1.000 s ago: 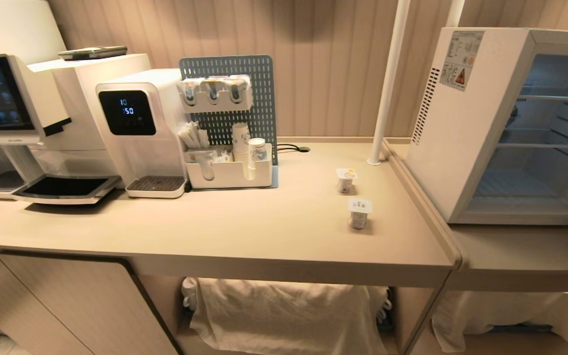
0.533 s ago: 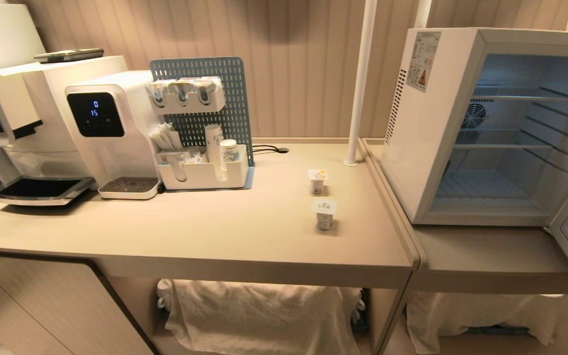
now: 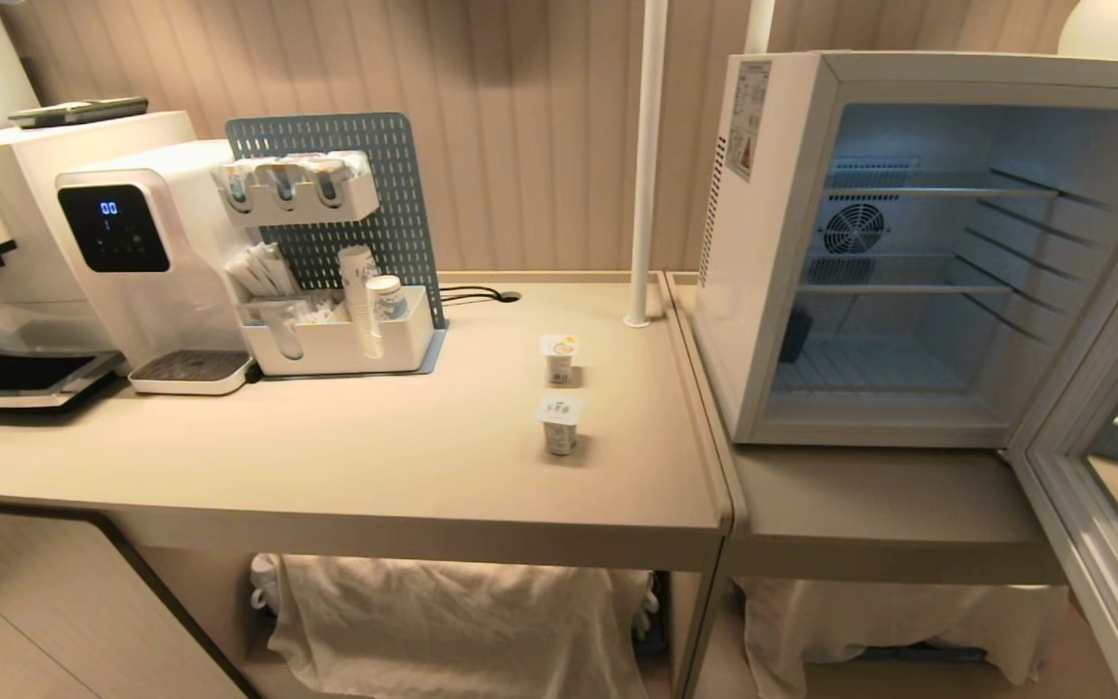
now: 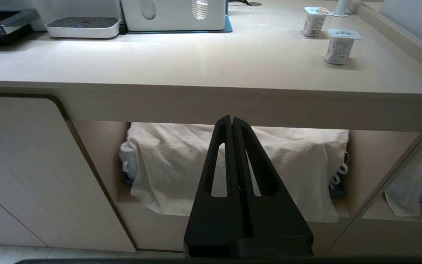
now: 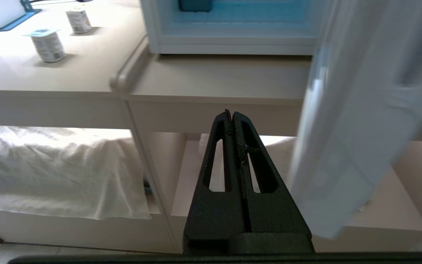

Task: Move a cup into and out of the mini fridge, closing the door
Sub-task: Close the freezer door

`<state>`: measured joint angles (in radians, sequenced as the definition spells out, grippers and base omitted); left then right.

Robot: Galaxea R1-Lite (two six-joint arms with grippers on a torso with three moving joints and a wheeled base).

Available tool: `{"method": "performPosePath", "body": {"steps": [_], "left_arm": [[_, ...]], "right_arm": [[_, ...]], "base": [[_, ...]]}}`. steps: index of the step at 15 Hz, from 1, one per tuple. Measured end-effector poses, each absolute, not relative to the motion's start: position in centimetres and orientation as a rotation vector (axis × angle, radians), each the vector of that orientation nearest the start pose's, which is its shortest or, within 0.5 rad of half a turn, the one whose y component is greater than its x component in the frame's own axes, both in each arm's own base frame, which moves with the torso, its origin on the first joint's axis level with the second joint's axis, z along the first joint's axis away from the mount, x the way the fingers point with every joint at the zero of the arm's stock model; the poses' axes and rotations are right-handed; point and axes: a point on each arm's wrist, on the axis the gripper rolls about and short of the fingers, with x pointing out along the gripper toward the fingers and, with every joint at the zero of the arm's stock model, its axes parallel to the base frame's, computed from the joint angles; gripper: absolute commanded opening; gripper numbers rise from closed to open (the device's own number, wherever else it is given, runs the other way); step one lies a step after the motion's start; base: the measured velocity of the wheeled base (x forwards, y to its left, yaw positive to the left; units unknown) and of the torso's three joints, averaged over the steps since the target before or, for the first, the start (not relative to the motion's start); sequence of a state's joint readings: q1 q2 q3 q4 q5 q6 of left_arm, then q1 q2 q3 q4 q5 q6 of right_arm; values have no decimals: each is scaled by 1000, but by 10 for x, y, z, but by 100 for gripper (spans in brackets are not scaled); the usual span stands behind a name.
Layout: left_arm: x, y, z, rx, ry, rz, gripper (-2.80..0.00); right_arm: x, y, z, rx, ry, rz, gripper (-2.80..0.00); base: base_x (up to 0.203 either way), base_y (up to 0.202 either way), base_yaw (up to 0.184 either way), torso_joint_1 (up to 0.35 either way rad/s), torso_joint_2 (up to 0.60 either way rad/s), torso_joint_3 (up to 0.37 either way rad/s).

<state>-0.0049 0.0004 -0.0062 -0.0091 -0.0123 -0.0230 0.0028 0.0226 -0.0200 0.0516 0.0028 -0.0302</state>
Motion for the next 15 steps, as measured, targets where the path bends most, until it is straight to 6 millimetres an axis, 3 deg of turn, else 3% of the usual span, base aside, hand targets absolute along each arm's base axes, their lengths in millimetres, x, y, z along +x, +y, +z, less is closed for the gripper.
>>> {"method": "performPosePath", "body": {"steps": [3, 6, 11, 15], "left_arm": [[-23, 0, 78, -22, -14, -19, -280], [-23, 0, 78, -23, -14, -19, -280], [-23, 0, 78, -22, -16, -17, -280], [-23, 0, 78, -23, -14, -19, -280]], "right_arm": [[-23, 0, 76, -31, 55, 6, -280], [-22, 0, 76, -32, 57, 6, -280], [-22, 0, 76, -31, 61, 6, -280], [-22, 0, 76, -32, 61, 6, -280]], "base": [[0, -122, -3, 4, 0, 2], [0, 0, 0, 0, 0, 0], [-155, -1, 3, 7, 4, 2], [0, 0, 0, 0, 0, 0]]}}
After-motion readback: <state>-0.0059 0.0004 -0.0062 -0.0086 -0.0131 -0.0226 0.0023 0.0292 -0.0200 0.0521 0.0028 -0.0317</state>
